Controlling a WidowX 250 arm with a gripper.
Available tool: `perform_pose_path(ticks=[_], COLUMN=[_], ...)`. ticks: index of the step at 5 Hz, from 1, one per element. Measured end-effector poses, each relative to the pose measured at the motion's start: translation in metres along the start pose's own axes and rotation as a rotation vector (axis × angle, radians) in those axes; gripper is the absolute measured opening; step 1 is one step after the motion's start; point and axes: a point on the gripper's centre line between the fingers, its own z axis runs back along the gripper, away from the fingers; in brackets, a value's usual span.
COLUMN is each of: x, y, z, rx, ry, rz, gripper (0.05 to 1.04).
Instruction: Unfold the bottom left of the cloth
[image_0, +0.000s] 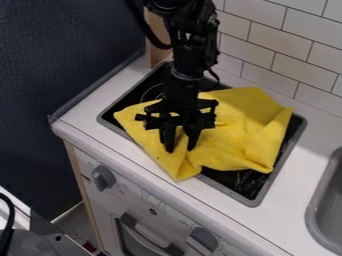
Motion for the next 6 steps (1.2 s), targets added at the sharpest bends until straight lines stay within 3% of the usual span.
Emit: perform_pose_path(ticks=[1,2,3,4,6], x=[-0.001,-0.006,-0.016,-0.020,-0.027], y=[0.004,0.011,0.033,0.059,0.088], z=[0.008,0.020,0.035,0.030,0.002], rx=[-0.029,-0.093,-0.150,-0.240,-0.331], ry=[-0.038,-0.080,-0.133,-0.149,-0.122], rz=[0.015,0.007,0.045,0.105,0.233], gripper=[0.149,0.052,0.051,0.051,0.051])
